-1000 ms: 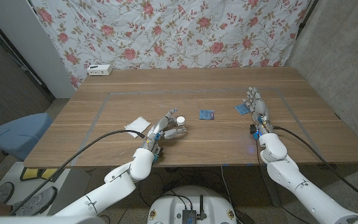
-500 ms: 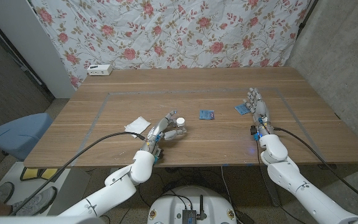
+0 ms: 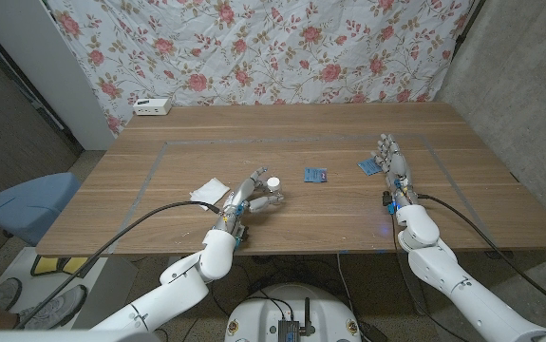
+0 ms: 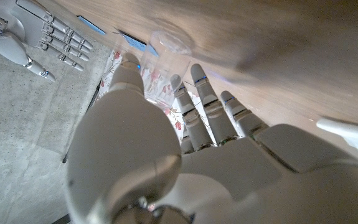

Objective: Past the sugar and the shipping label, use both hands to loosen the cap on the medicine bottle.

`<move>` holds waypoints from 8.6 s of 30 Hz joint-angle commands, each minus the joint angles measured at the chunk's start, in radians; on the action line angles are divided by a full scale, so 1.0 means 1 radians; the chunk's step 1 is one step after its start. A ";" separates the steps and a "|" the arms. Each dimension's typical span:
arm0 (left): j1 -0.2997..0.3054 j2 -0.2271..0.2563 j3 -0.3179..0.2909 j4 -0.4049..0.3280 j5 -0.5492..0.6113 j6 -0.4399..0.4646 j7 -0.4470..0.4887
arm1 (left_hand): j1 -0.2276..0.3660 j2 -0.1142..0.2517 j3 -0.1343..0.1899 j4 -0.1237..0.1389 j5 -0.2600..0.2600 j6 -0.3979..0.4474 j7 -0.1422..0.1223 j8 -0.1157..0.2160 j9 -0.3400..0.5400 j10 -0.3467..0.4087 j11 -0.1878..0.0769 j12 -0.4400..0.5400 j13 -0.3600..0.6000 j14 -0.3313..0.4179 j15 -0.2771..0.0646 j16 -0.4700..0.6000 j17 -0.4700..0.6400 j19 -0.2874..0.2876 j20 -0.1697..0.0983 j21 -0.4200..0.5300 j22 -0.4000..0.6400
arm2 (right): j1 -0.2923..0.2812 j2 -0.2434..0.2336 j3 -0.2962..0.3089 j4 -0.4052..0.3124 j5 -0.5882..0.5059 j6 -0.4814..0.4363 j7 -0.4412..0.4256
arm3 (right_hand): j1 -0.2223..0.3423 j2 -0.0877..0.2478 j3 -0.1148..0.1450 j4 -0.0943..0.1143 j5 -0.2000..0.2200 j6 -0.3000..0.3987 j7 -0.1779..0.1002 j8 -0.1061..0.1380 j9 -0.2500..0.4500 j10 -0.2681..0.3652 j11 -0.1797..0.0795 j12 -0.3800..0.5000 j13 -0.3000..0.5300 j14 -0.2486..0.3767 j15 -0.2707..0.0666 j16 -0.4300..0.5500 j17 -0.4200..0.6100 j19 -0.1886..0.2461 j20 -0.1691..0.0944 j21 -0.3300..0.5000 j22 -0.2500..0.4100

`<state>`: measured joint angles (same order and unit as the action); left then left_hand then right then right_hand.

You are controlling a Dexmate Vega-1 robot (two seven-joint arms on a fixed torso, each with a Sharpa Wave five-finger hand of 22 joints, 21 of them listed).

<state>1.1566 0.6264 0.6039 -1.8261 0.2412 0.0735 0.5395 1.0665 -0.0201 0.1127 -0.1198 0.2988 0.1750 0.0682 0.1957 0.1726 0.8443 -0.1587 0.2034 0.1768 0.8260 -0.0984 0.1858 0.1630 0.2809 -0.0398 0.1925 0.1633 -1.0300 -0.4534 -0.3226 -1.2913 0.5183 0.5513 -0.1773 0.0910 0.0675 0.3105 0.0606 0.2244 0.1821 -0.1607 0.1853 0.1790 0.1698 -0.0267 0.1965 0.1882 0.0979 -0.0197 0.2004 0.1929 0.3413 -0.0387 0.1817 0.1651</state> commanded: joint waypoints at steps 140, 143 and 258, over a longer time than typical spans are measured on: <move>-0.580 -0.241 0.156 0.620 -0.059 -0.380 -0.240 | 0.010 0.051 0.084 -0.016 -0.091 -0.023 -0.009 -0.012 0.002 0.034 0.017 -0.015 0.012 0.086 -0.099 -0.013 -0.002 0.430 0.175 0.058 0.006 | 0.157 -0.377 -0.107 -0.590 -0.299 -0.819 -0.015 | 0.205 -0.075 0.036 -0.194 -0.010 0.072 0.021 0.014 0.008 -0.018 0.001 -0.003 0.004 0.005 0.043 -0.002 -0.006 -0.009 0.050 0.004 0.002; -0.585 -0.245 0.158 0.628 -0.063 -0.383 -0.248 | 0.015 0.050 0.087 -0.019 -0.091 -0.027 -0.007 -0.013 0.002 0.029 0.017 -0.016 0.013 0.082 -0.095 -0.014 -0.002 0.448 0.170 0.060 0.006 | 0.167 -0.385 -0.114 -0.610 -0.305 -0.845 -0.006 | 0.224 -0.074 0.041 -0.205 -0.016 0.069 0.022 0.013 0.009 -0.018 0.013 -0.002 0.005 0.008 0.060 -0.001 -0.006 -0.024 0.073 0.000 0.002; -0.679 -0.266 0.226 0.629 -0.091 -0.288 -0.428 | 0.062 0.031 0.138 -0.023 -0.121 -0.044 -0.022 -0.013 0.002 0.054 0.016 -0.009 0.016 0.111 -0.099 -0.011 -0.002 0.447 0.169 -0.004 0.004 | 0.638 -0.404 -0.595 -0.844 -0.899 -1.418 0.531 | 0.550 -0.139 0.130 -0.245 -0.035 0.185 0.051 0.066 0.038 -0.051 0.096 0.002 0.015 0.011 0.123 -0.002 -0.002 -0.041 0.130 0.008 0.002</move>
<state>0.4791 0.3590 0.8266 -1.2004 0.1482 -0.2088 0.1169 1.1345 0.0031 0.2425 -0.1446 0.1794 0.1298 0.0449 0.1809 0.1726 0.8847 -0.1394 0.1880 0.1883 0.9253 -0.1300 0.1703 0.1560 0.7317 0.1266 0.1888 0.1652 -0.4124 -0.8786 -0.9028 -2.1588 -0.3395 -0.8766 0.3060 0.6307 -0.0693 0.4347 -0.1849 0.1923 0.3633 -0.1028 0.2413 0.2118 0.1213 0.0714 0.1965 0.1993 0.1049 0.1089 0.1955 0.1884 0.2903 0.0947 0.1817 0.1651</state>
